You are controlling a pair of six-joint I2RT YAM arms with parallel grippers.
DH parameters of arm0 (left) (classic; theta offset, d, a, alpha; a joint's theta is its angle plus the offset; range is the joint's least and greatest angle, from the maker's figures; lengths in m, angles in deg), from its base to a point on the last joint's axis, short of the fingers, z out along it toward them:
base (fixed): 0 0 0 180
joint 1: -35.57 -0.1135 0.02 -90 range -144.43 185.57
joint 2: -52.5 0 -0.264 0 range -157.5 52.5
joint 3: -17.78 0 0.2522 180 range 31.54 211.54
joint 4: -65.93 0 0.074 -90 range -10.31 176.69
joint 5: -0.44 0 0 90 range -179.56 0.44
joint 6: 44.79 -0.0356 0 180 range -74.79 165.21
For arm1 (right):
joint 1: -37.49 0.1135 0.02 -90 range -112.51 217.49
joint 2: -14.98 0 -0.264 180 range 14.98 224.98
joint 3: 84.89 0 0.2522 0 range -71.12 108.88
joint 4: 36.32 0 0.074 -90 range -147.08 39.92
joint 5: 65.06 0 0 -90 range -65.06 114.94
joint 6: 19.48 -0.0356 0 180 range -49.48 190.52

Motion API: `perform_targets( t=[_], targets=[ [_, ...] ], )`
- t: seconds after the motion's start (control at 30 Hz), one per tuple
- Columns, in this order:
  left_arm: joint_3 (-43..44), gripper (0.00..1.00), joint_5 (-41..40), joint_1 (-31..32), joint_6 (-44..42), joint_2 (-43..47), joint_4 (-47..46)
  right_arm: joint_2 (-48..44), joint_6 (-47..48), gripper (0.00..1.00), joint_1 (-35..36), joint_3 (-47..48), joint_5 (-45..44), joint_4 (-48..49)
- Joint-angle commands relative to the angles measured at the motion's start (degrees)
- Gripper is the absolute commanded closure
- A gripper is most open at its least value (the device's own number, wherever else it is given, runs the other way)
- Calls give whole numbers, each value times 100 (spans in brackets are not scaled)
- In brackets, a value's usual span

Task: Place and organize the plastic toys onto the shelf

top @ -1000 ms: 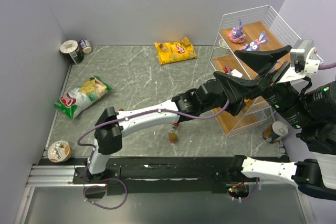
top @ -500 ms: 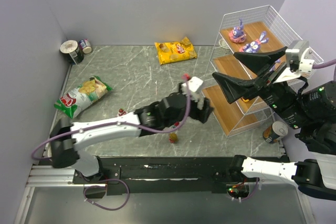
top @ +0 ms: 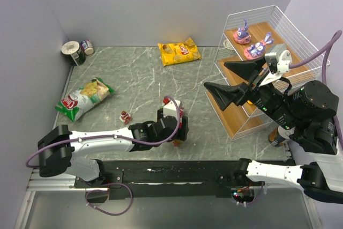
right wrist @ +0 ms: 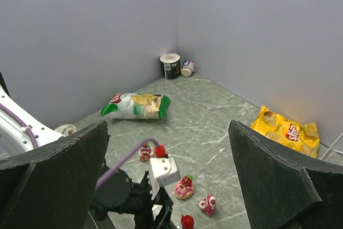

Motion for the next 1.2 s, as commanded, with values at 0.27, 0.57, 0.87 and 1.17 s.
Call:
perform_targets(
  t=[0.27,0.57,0.87,1.17],
  targets=[
    [-556,23,1224,-633,-278,-471,-1665,-54,-187,0,-14,85,4,-89],
    [-283,28,1419,-740,-489,-1060,-1560,-46,-187,0,-22,138,-83,-124],
    [-116,30,1156,-749,-560,-1429,-1490,68,-178,0,-14,270,-84,-177],
    [-107,27,804,-749,-551,-1447,-1454,156,-152,0,-14,340,-75,-177]
  ],
)
